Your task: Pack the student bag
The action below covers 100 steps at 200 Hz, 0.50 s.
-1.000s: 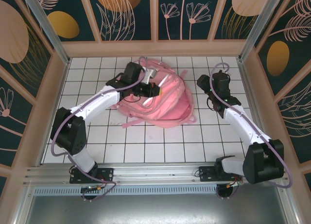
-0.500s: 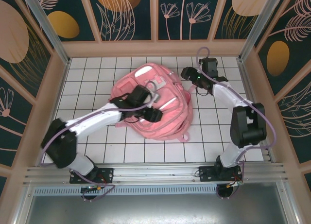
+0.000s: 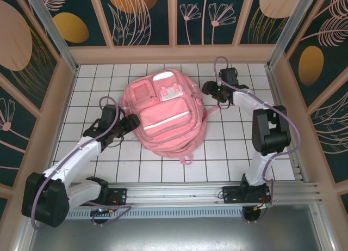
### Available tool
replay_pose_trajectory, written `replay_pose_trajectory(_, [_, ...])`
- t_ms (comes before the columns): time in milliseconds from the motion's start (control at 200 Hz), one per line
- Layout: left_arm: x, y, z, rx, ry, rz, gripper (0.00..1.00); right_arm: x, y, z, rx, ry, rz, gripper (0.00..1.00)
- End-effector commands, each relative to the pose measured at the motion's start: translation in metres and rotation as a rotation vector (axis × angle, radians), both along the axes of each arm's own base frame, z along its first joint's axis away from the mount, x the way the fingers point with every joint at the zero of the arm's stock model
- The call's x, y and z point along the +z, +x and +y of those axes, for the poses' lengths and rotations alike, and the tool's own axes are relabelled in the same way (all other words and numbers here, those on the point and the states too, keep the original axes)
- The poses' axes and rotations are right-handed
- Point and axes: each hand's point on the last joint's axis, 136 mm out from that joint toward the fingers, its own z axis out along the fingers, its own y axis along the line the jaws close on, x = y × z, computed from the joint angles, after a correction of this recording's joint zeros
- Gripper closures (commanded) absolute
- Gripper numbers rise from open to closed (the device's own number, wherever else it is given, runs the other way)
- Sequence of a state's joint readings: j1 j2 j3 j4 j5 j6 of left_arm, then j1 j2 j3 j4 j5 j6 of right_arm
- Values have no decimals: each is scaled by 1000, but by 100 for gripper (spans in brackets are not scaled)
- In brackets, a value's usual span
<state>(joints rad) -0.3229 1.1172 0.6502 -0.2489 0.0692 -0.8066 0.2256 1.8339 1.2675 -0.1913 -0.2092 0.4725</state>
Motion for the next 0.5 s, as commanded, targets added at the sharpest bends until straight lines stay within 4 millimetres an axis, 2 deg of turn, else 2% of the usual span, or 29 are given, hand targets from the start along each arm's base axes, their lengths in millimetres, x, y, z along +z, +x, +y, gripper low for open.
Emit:
replay_pose_trajectory(0, [-3,15,30,158,-9,-6,35,-19,-13,5,11,-18,29,33])
replay_pose_trajectory(95, [-20,21,70,319,-38,25,45,-26,-21,6,8,-34,38,35])
replay_pose_trajectory(170, [-29,28,91,412,-59,27,58,-32,-29,8,9,-42,46,37])
replay_pose_trajectory(305, [-38,60,93,436,-76,26,83,-37,-43,14,41,-55,49,41])
replay_pose_trajectory(365, [-42,76,95,443,-55,30,84,-39,-49,16,54,-65,52,41])
replay_pose_trajectory(495, [-70,108,92,430,-35,101,82,-43,-63,21,79,-65,59,41])
